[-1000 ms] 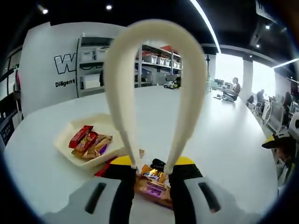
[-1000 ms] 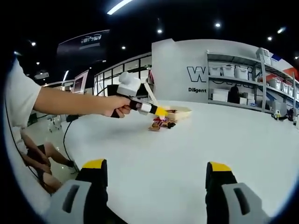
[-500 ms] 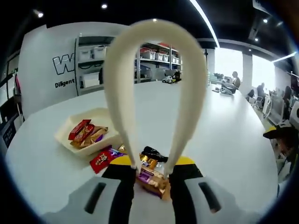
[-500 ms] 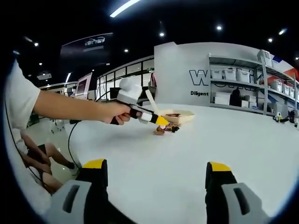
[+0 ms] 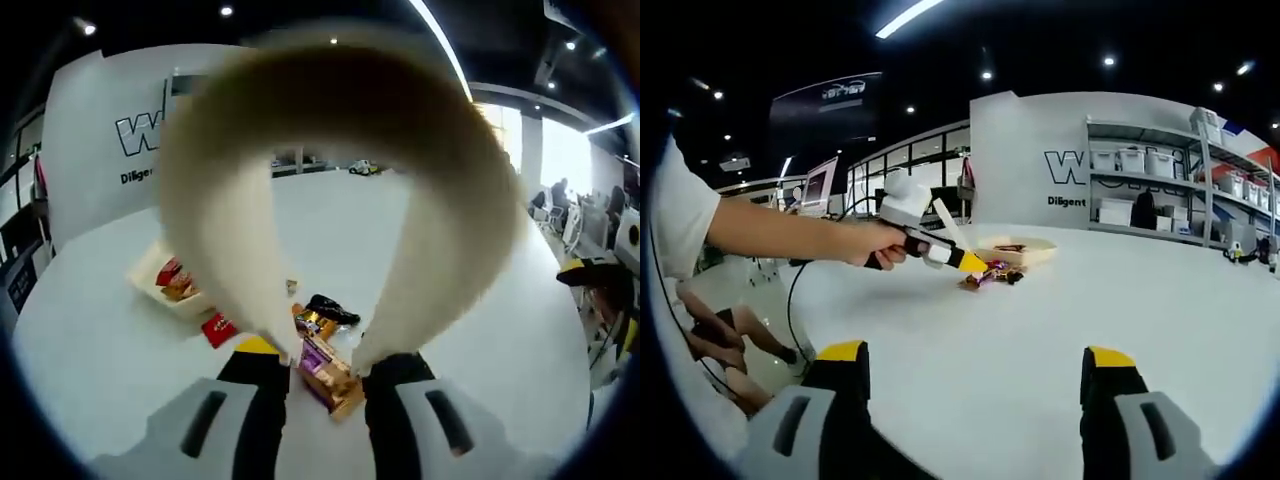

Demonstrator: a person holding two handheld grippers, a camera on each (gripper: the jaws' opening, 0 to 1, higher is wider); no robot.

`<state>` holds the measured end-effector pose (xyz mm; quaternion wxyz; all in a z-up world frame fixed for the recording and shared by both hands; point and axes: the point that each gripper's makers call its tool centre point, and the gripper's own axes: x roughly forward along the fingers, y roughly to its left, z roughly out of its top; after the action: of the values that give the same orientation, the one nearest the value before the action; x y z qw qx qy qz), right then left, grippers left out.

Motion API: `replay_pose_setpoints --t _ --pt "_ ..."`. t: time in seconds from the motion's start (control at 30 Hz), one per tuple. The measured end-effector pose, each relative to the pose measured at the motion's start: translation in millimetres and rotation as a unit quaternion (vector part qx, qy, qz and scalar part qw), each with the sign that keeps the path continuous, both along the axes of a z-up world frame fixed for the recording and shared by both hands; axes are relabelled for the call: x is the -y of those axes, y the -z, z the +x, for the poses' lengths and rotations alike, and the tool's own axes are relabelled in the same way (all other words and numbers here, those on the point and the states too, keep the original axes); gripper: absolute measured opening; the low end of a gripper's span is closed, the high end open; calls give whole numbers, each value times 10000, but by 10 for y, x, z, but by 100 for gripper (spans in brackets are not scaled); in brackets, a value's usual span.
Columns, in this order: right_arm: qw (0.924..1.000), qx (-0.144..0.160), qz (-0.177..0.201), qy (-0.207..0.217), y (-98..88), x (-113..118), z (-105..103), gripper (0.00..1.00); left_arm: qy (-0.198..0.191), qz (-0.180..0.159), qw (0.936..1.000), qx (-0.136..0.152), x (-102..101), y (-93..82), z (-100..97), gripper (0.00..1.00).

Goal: Place the target food into the container with the food tongs after gripping and lifting it, then release it inside without dropping or visibly crushing the food.

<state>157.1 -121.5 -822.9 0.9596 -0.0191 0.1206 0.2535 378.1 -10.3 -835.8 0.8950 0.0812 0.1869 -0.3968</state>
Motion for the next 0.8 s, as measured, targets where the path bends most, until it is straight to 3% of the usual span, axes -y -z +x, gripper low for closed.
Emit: replay_pose_setpoints --t 0.33,0.5,0.7,0.8 --pt "10000 48 50 -27 -62 -70 49 89 -152 -78 9998 -55 -222 -2 -57 27" --pt "9999 57 48 -95 -75 -141 77 89 -154 -202 9996 -88 -200 -51 -62 27" --pt "9999 38 48 -101 -49 -151 101 89 -271 -407 9980 -399 -154 30 -41 28" --pt "10000 21 23 -80 -12 -135 124 89 -281 -357 9983 -355 -146 47 -24 28"
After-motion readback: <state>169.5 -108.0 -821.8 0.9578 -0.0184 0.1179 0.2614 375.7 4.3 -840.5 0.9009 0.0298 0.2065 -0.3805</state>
